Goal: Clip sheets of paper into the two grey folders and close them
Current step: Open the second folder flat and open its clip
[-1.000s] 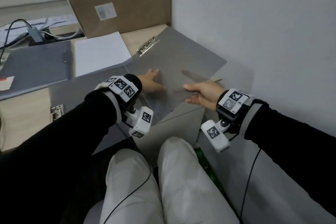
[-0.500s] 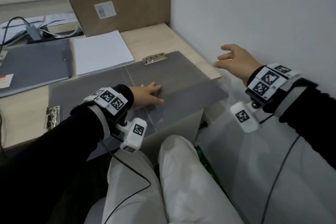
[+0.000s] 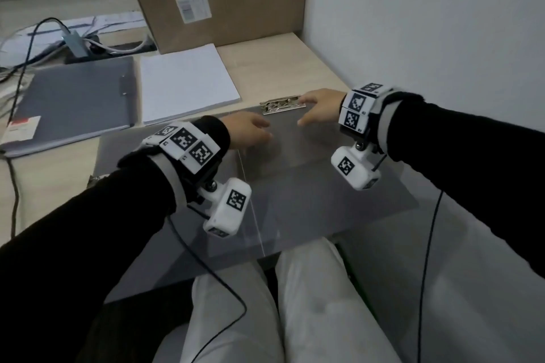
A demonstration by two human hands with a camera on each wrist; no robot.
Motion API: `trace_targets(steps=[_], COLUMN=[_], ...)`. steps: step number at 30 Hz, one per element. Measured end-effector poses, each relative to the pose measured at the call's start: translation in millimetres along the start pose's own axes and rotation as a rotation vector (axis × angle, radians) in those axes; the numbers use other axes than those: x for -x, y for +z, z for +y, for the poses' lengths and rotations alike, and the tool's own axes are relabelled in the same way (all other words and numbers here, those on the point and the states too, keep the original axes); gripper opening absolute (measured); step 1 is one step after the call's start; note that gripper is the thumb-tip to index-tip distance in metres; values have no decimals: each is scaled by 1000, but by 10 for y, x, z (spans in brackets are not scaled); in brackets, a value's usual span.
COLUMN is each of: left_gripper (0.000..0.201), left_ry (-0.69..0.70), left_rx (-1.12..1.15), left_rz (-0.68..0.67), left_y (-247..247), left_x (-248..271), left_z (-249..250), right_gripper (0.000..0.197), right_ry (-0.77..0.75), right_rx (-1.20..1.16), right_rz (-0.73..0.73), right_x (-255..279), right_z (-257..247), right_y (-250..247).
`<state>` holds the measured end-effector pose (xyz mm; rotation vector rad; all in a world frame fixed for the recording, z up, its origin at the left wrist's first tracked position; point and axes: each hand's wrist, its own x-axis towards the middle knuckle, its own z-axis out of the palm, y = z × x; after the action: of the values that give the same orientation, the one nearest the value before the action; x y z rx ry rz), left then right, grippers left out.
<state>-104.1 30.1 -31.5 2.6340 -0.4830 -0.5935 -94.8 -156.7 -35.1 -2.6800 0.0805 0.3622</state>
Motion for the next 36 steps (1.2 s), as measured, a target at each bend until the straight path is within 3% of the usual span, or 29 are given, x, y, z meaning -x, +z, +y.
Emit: trace_targets(steps=[5, 10, 14, 17, 21, 26, 30, 36], left_gripper=[51, 60, 67, 75, 101, 98, 98, 96], left_ry=[-69, -62, 2, 34, 28, 53, 66, 69], left_rx=[102, -96, -82, -82, -253, -305, -279, -288], left_rz=[143, 34, 11, -49, -117, -113, -113, -105], left_y=[-151, -67, -19, -79, -90, -21, 12, 23], left_x=[-470, -789, -856, -846, -758, -710, -717, -731], left_z=[-60, -141, -291, -400, -518, -586, -617, -631], right_gripper=[63, 69, 93, 90, 80, 67, 66, 73], right_ry=[45, 87, -66, -177, -212, -264, -306, -249], right_rx=[77, 148, 279, 334, 403, 443, 466, 447], right_rz=[-12, -31, -33, -85, -138, -136, -188, -188], right_x=[-306, -493, -545, -584, -647, -628, -640, -658], right_z=[67, 164, 25, -184, -370, -447, -492, -461], right_y=[32, 85, 99, 164, 252, 295, 355, 410])
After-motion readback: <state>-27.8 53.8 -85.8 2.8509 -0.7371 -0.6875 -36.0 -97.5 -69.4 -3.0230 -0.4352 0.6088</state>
